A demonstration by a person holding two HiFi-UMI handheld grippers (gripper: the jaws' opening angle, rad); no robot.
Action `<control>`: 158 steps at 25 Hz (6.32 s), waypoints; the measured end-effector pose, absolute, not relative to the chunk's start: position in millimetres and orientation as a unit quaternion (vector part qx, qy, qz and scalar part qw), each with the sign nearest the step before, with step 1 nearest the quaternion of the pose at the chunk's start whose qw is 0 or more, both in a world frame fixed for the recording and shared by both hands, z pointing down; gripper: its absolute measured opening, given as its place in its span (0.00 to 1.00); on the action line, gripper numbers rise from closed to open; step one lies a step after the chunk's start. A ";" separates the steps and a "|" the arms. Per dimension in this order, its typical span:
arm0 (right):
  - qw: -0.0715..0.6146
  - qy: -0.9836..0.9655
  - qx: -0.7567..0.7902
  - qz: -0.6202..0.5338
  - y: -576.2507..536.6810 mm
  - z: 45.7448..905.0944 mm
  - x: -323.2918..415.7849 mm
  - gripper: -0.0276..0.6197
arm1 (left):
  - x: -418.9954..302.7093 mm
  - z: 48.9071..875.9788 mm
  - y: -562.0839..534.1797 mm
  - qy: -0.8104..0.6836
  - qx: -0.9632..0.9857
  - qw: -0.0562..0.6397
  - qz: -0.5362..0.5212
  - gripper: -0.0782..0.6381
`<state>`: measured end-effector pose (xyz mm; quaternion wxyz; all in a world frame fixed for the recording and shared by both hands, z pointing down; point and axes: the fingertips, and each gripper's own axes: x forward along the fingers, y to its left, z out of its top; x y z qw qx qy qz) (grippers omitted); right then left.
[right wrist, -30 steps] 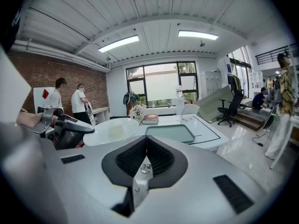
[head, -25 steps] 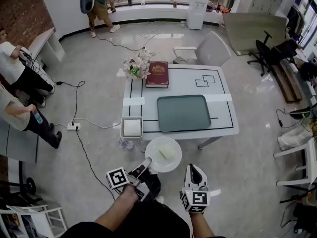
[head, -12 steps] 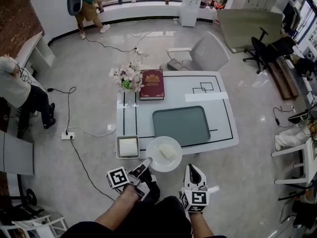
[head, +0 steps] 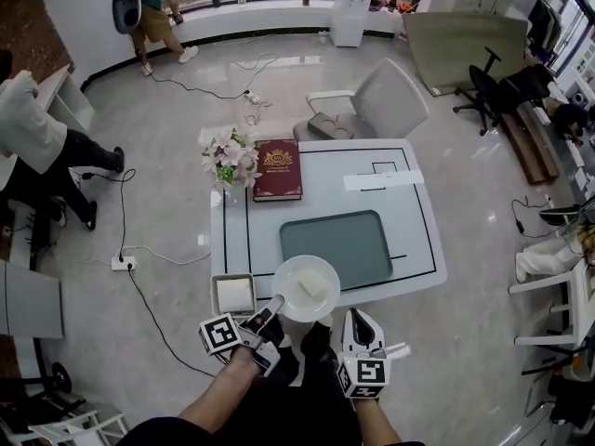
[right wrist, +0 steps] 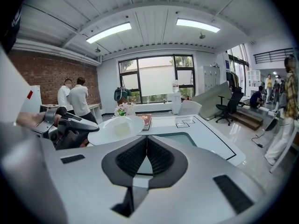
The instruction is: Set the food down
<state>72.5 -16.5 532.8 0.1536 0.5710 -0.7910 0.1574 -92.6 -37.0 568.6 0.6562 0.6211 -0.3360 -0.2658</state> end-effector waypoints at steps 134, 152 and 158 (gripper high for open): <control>0.165 -0.824 0.510 0.182 -151.0 554.5 137.9 0.06 | -5.5 602.3 -160.6 -0.486 0.816 0.283 0.131 0.12; 0.141 -0.834 0.518 0.127 -111.9 521.6 127.2 0.06 | 8.5 529.7 -116.6 -0.478 0.854 0.191 0.080 0.12; 0.138 -0.829 0.526 0.132 -96.4 518.0 109.8 0.06 | -7.4 526.8 -104.7 -0.463 0.862 0.188 0.082 0.12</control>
